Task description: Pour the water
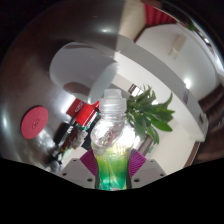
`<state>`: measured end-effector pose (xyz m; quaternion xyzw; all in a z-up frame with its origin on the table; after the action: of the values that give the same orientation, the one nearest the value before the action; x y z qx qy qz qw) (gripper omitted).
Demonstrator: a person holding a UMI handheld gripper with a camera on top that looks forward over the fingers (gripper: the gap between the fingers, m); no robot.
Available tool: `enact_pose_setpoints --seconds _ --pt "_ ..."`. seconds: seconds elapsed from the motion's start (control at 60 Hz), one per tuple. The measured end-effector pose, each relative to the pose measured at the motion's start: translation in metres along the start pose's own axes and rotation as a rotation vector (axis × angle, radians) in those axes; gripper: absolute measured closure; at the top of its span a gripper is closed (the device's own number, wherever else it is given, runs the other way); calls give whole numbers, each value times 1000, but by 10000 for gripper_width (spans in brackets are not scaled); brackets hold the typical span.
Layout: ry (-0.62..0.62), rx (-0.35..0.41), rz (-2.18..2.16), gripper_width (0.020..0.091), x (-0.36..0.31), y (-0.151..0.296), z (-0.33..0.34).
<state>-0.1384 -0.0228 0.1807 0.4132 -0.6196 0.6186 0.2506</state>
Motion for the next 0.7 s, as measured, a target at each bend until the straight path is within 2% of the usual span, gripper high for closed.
enact_pose_setpoints --seconds 0.1,0.183,0.2,0.267,0.317,0.333,0.35,0.45,0.467,0.483,0.517,0.567,0.583,0.617,0.683,0.7 --pt "29 -28 -282 746 7 -13 5" --pt "81 -71 -615 747 15 -24 10" --pt "80 -99 -685 745 16 -22 13" --pt "134 -100 -967 736 18 -34 10" --pt "175 -106 -1159 737 18 -37 9" --pt "168 -133 -1220 737 25 -25 16" --pt "188 -115 -1286 735 21 -36 15" --pt "289 -132 -1632 733 8 -38 17" --pt "294 -155 -1683 736 9 -13 11" --pt "315 -140 -1732 736 2 -31 18" --pt "336 -150 -1823 735 -3 -28 18" --pt "346 -154 -1930 736 -11 -32 18" --pt "339 -170 -1956 736 -12 -7 5" --pt "345 -154 -2006 737 -26 -31 21" --pt "353 -134 -2081 735 -39 -33 25" --pt "350 -144 -2091 735 -33 -20 15"
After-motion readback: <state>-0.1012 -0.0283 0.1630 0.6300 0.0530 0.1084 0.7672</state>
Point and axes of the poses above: the point between the fingertips, and its own axes, seen from behind it with the camera up: x to the right, y up, z backward, against the way the camera looks, the point moved 9 cm from there along z, backward, against the way the camera looks, and after that the axes turned 8 degrees about -y, right-handed, at the moved point
